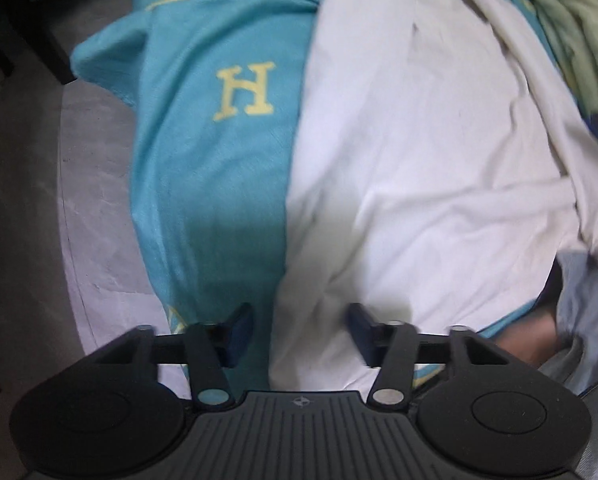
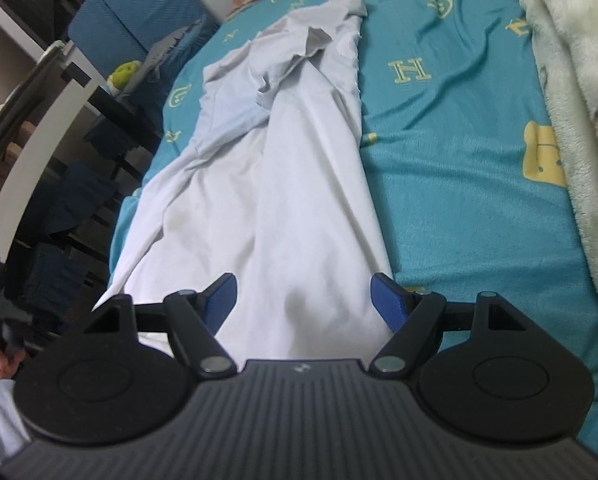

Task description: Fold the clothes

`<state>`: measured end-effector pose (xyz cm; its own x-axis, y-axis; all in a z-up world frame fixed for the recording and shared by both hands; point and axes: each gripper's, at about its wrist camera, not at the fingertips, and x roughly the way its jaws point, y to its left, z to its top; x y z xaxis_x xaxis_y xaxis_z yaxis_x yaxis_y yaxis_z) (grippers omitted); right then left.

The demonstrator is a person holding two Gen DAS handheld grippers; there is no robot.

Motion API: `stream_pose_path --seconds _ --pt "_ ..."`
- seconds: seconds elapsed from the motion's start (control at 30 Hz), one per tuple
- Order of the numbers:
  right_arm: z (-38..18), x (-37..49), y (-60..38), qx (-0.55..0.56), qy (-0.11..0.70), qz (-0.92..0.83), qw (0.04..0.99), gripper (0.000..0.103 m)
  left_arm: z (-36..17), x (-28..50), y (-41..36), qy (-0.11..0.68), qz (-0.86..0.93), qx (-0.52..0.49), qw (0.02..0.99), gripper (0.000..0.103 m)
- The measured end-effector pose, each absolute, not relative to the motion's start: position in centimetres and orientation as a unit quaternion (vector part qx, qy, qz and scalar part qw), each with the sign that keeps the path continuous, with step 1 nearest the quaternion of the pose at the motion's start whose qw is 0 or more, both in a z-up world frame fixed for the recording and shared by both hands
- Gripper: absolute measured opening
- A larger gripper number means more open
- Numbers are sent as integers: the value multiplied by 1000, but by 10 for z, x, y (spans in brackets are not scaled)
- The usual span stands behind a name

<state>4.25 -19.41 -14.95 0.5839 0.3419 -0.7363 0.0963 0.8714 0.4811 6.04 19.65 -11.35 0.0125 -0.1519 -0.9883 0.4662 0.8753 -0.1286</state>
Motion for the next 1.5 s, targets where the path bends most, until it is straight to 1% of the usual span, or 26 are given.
stream_pose_path --seconds 0.03,0.07,0.13,0.23,0.33,0.43,0.53,0.67,0.73,0.77,0.8,0.83,0.87,0.9,0.93,0.97,1.03,1.1,1.2,1.33,1.43,1.5 --pt "-150 43 -193 240 451 71 857 76 -107 59 190 664 -219 125 704 6" --pt "-150 44 -191 237 452 71 857 76 -100 58 183 660 -219 131 707 4" --pt "-150 44 -190 231 451 70 859 76 -87 55 170 652 -217 145 712 3" --pt "-149 40 -194 237 448 67 860 76 -48 46 140 631 -214 164 727 3" --pt "-148 34 -201 252 444 59 858 76 -7 30 98 615 -225 166 737 3" --pt "-147 31 -209 269 439 49 856 76 16 6 50 600 -246 165 743 3" --pt "-149 32 -212 276 439 40 854 76 13 -16 6 590 -268 162 744 4" --pt "-152 35 -212 276 445 36 851 76 -22 -33 -27 592 -286 142 740 6" --pt "-152 34 -212 275 447 38 850 76 -47 -33 -31 600 -286 133 735 10" --pt "-152 33 -212 274 448 40 850 76 -58 -31 -30 605 -285 128 732 10" --pt "-151 32 -212 274 449 42 850 76 -65 -30 -29 609 -284 122 730 17" --pt "-151 32 -213 274 449 43 849 76 -68 -30 -27 610 -282 118 731 26" --pt "-150 31 -213 275 449 43 849 76 -69 -29 -23 609 -282 116 732 32" --pt "-149 30 -214 275 449 44 849 76 -66 -27 -17 605 -285 115 734 49" --pt "-147 29 -215 275 447 45 850 76 -59 -26 -10 598 -286 106 741 61" --pt "-145 28 -216 273 446 46 851 76 -52 -24 -1 589 -285 94 750 65" --pt "-141 25 -216 262 444 46 855 76 -40 -18 16 573 -277 68 768 76" --pt "-138 22 -217 245 448 39 859 76 -39 -7 34 564 -248 41 786 81" --pt "-144 20 -222 235 478 21 846 76 -54 15 57 582 -192 5 790 81" --pt "-158 20 -227 248 535 14 808 76 -78 41 73 621 -156 -36 767 82" --pt "-166 19 -219 262 572 45 776 75 -94 48 71 644 -149 -34 749 82" --pt "-168 16 -209 252 589 50 766 75 -105 51 69 661 -147 -30 735 82"
